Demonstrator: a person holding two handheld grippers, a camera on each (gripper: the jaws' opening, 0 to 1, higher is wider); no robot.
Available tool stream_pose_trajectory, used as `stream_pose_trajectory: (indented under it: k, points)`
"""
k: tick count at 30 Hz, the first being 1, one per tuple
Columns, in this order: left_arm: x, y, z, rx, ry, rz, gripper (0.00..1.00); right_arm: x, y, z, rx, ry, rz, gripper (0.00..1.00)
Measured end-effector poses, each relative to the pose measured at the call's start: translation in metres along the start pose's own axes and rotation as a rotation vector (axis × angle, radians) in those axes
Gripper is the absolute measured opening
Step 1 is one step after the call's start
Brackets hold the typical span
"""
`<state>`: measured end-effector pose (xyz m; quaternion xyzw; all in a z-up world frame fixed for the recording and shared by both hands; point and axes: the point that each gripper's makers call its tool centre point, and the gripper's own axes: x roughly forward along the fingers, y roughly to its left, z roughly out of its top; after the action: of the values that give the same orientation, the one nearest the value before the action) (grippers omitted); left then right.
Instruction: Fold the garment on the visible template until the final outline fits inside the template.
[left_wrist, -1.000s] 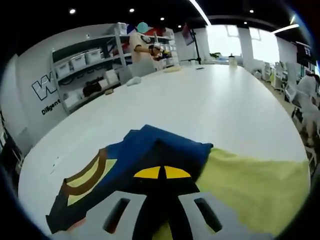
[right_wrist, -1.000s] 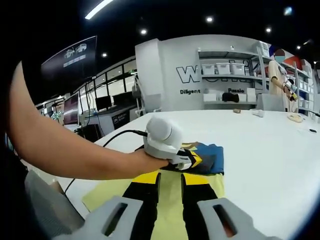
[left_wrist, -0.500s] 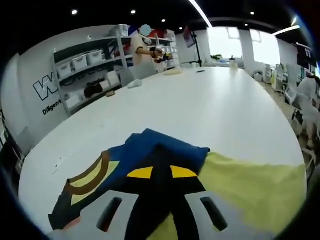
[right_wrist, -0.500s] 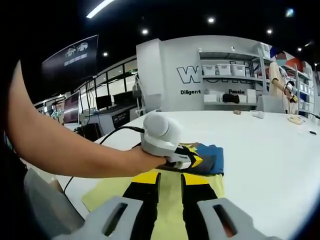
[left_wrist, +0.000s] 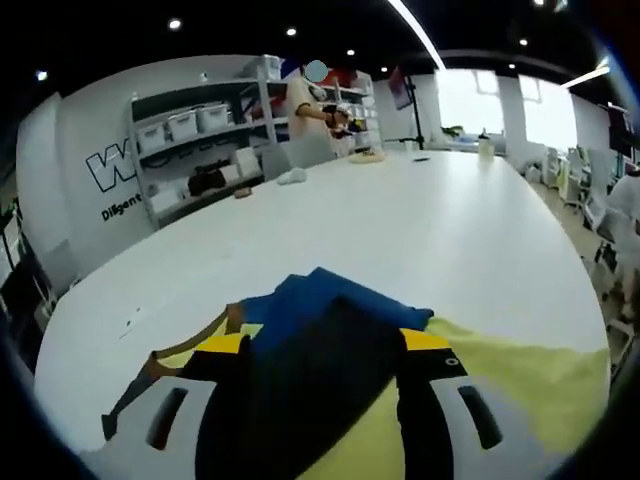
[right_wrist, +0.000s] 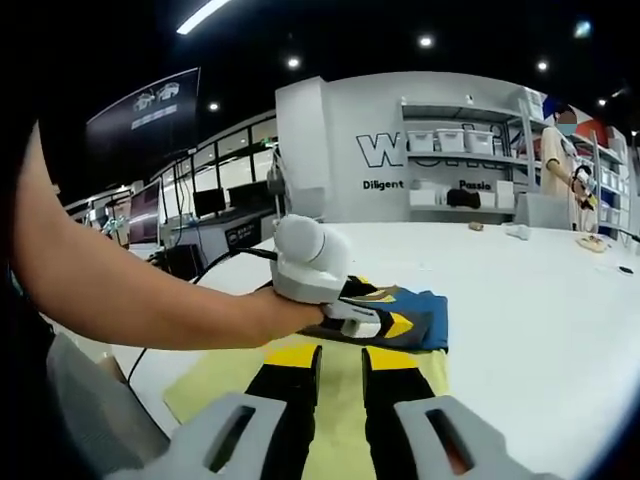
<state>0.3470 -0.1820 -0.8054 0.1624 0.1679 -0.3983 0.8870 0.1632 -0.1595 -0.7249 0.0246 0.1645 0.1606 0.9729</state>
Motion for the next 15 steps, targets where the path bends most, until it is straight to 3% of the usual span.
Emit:
stream_pose_trajectory:
  k: [5, 15]
  points:
    - [-0.004, 0.006, -0.002, -0.028, 0.014, 0.019, 0.7, 0.0, 0.0, 0.0, -0.002, -0.002, -0.002, 0.14]
    - [-0.016, 0.011, 0.0, -0.042, 0.004, 0.035, 0.75, 0.0, 0.0, 0.0, -0.014, 0.002, -0.005, 0.14]
